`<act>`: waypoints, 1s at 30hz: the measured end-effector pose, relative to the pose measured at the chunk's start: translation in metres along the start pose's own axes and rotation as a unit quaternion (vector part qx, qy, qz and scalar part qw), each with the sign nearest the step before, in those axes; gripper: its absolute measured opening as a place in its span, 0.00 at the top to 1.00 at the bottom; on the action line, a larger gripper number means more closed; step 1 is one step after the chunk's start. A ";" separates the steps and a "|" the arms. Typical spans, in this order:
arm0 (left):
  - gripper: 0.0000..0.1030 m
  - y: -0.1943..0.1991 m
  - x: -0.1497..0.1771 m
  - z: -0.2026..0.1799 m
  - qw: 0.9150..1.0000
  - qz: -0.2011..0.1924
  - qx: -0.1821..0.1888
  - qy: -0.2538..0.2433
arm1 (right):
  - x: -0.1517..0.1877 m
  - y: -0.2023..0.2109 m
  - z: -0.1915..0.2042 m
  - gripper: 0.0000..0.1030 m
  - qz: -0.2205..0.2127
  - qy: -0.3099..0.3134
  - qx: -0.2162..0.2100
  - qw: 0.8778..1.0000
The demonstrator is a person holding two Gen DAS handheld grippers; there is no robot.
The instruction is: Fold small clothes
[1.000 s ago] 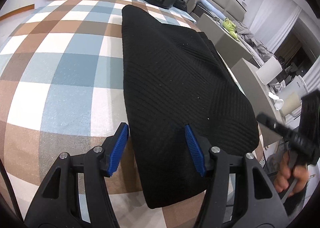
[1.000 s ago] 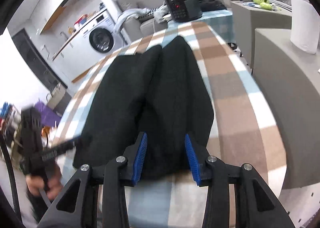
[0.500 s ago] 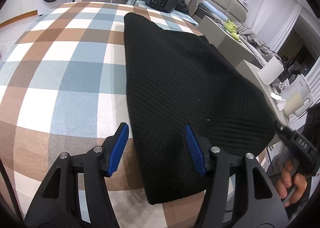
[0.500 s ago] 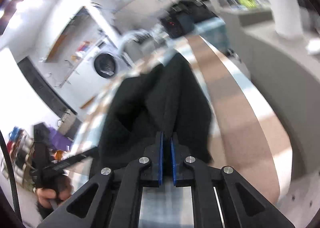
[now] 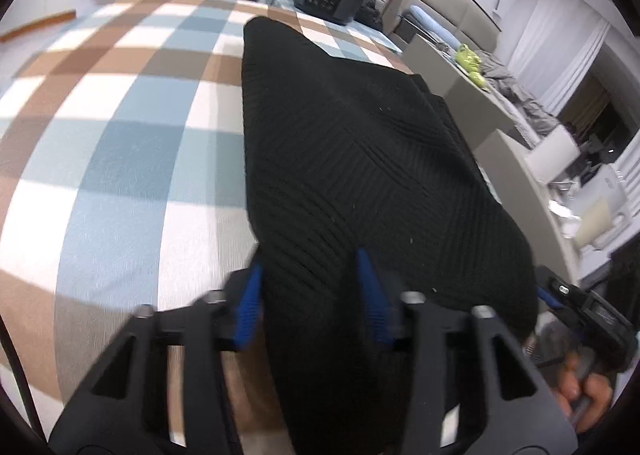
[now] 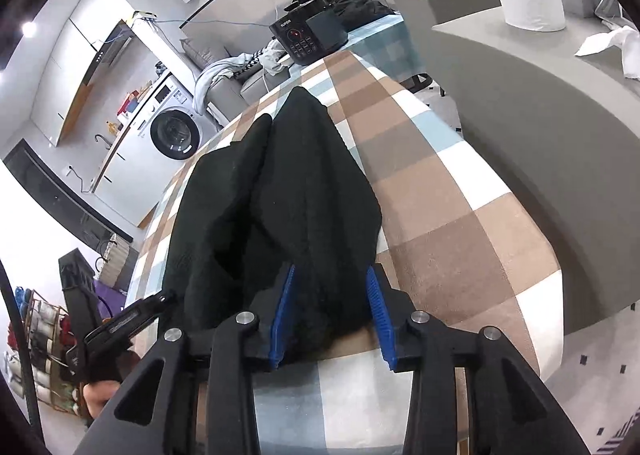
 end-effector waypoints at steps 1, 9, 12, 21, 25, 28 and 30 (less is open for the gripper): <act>0.83 -0.001 -0.002 -0.003 1.000 -0.007 -0.004 -0.003 | 0.000 -0.001 0.001 0.64 0.001 0.001 -0.001 1.000; 0.88 0.005 -0.009 0.029 0.999 -0.022 -0.038 0.023 | 0.001 -0.015 0.018 0.64 0.022 0.030 -0.001 0.999; 0.88 0.015 -0.007 0.065 0.997 -0.022 -0.053 0.041 | -0.002 -0.031 0.030 0.64 0.037 0.045 -0.017 0.998; 0.65 0.041 -0.009 0.127 0.992 -0.030 -0.096 0.076 | -0.052 -0.129 0.071 0.63 0.084 0.087 -0.070 0.990; 0.50 0.057 -0.020 0.127 0.992 -0.059 -0.082 0.081 | -0.084 -0.176 0.069 0.63 0.098 0.084 -0.054 0.990; 0.50 0.066 -0.023 0.118 0.992 -0.068 -0.074 0.077 | -0.097 -0.204 0.066 0.66 0.112 0.087 -0.053 0.988; 0.50 0.065 -0.025 0.113 0.992 -0.066 -0.070 0.078 | -0.105 -0.216 0.062 0.76 0.111 0.086 -0.045 0.989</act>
Point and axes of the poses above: each gripper's, at about its wrist camera, not at the fingertips, and y roughly against the way its jaws point, z to its left, x to its underside, the point moved 4 cm from there along -y, roughly the way its jaws point, and after that the axes turned 15 degrees about -x, right-handed, at the moved point
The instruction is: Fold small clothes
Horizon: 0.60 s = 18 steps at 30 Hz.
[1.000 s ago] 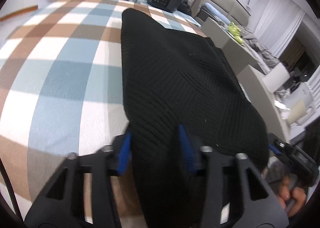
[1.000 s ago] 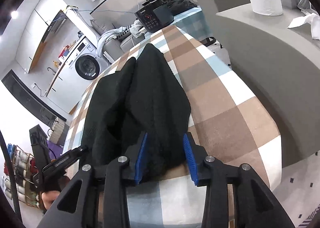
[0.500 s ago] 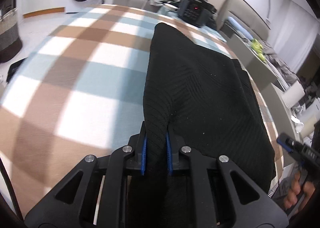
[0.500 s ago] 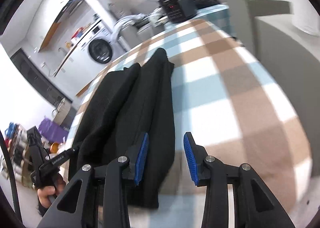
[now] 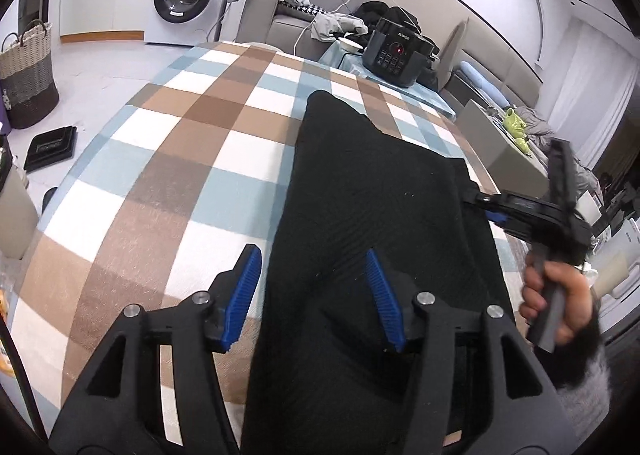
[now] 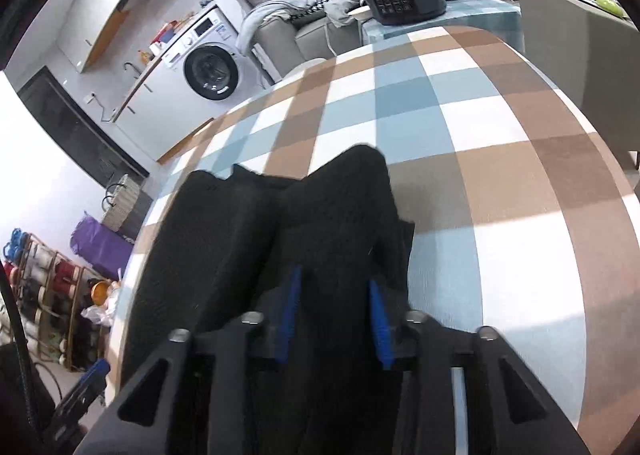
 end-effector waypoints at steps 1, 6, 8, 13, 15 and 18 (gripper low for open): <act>0.50 -0.002 -0.001 -0.002 1.000 0.002 0.003 -0.001 | -0.004 -0.001 0.001 0.90 -0.006 0.007 0.001 1.000; 0.50 -0.006 -0.002 -0.009 1.000 0.006 0.008 -0.002 | -0.028 0.025 0.043 0.95 -0.059 0.088 -0.021 0.994; 0.50 -0.006 -0.002 -0.009 1.000 0.006 0.007 -0.002 | -0.039 0.033 0.052 0.95 -0.073 0.099 -0.024 0.992; 0.50 -0.006 0.001 -0.010 1.000 0.009 0.008 -0.001 | -0.049 0.003 0.013 0.94 -0.041 0.065 0.038 0.996; 0.50 -0.004 0.003 -0.011 1.000 0.010 0.006 -0.005 | -0.042 -0.013 -0.006 0.91 -0.012 0.047 0.065 0.997; 0.50 -0.002 0.007 -0.014 1.000 0.012 0.008 -0.013 | -0.026 -0.001 -0.012 0.82 -0.007 0.023 0.053 0.998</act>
Point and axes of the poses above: each gripper's, at about its wrist camera, not at the fingertips, and y roughly against the way its jaws point, z to its left, x to its underside, the point moved 4 cm from there along -y, roughly the way its jaws point, and after that the axes turned 15 degrees about -x, right-handed, at the moved point
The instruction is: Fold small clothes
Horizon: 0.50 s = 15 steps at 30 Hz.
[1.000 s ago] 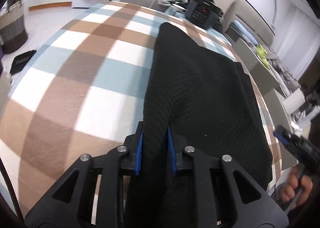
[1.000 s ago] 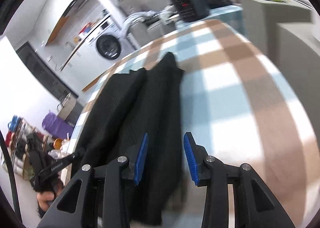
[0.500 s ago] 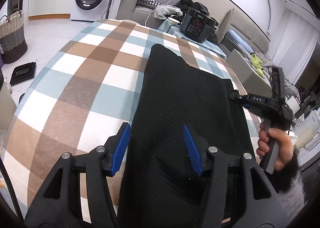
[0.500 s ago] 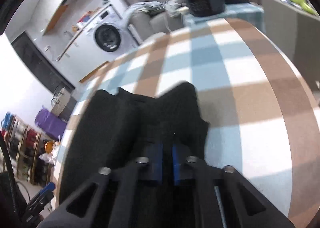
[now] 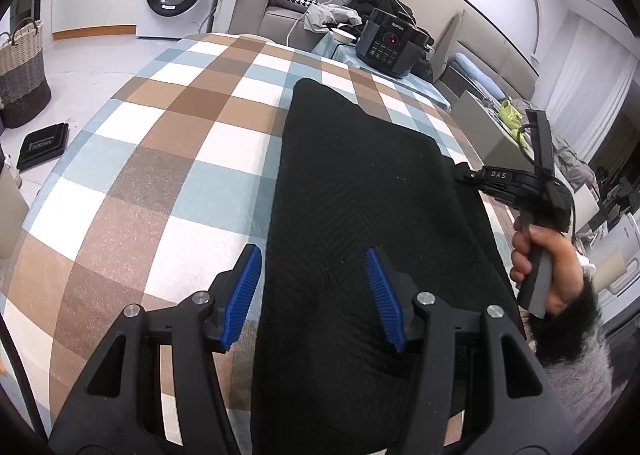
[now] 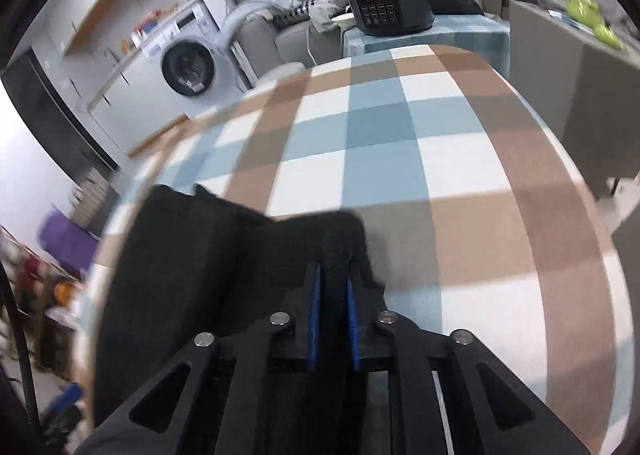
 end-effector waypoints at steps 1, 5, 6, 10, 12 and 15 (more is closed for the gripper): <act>0.50 0.001 0.002 -0.002 1.000 0.000 0.002 -0.003 | 0.005 0.010 0.003 0.75 -0.007 0.005 0.000 1.000; 0.50 0.005 0.005 -0.013 1.000 0.004 0.017 -0.013 | 0.046 0.068 0.026 0.69 -0.028 0.017 -0.029 0.999; 0.50 0.007 0.007 -0.019 1.000 0.005 0.022 -0.018 | 0.063 0.082 0.034 0.69 -0.024 0.020 -0.043 0.999; 0.49 0.016 0.014 -0.045 0.998 0.007 0.048 -0.042 | 0.128 0.106 0.058 0.69 0.012 0.033 -0.085 0.996; 0.48 0.021 0.019 -0.059 0.996 0.009 0.060 -0.058 | 0.159 0.107 0.064 0.69 0.039 0.029 -0.099 0.994; 0.48 0.028 0.027 -0.079 0.994 0.013 0.074 -0.083 | 0.184 0.105 0.069 0.69 0.054 0.044 -0.098 0.993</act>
Point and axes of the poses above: each gripper's, at about its wrist camera, not at the fingertips, and y roughly against the way its jaws point, z to its left, x to its underside, the point moved 4 cm from there along -y, roughly the way its jaws point, and after that the axes turned 15 degrees about -x, right-handed, at the moved point
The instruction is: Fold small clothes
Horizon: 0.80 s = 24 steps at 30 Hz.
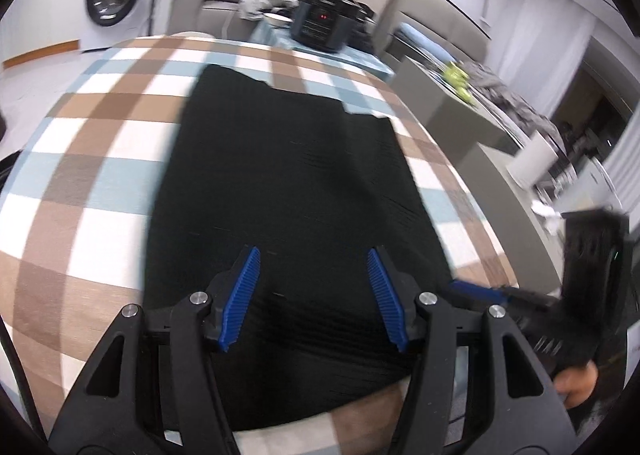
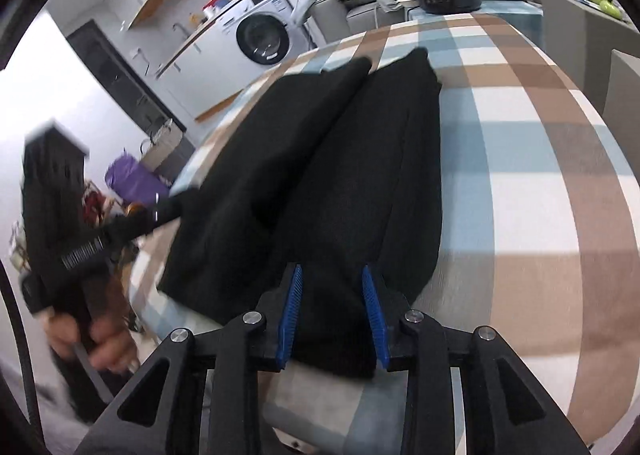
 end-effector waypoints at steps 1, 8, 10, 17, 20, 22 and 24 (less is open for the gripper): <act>0.48 0.001 0.002 -0.008 1.000 0.004 0.004 -0.007 | 0.002 -0.001 0.001 0.69 0.005 0.003 0.001 1.000; 0.41 0.014 0.007 -0.055 0.999 0.005 0.024 -0.047 | -0.006 0.001 0.014 0.69 0.017 0.067 -0.013 0.998; 0.40 0.008 0.006 -0.071 0.998 0.010 0.021 -0.066 | -0.002 -0.010 0.012 0.69 0.040 0.078 -0.019 0.996; 0.74 -0.036 0.009 -0.082 0.995 0.065 -0.011 -0.068 | 0.014 -0.014 0.015 0.91 0.071 0.112 -0.032 0.991; 0.93 -0.040 0.005 -0.071 0.997 0.065 -0.003 -0.036 | 0.023 -0.007 0.013 0.93 0.073 0.108 -0.043 0.991; 0.95 -0.036 0.002 -0.065 0.998 0.060 0.016 -0.016 | 0.025 -0.005 0.010 0.93 0.069 0.098 -0.047 0.992; 0.95 -0.028 -0.002 -0.061 0.999 0.047 0.028 -0.001 | 0.026 -0.005 0.006 0.93 0.063 0.086 -0.056 0.993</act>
Point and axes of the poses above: each gripper's, at about its wrist camera, not at the fingertips, and y roughly against the way its jaws point, z to its left, x to its underside, the point moved 4 cm from there along -y, roughly the way its jaws point, and after that the axes turned 15 degrees about -x, right-handed, at the moved point
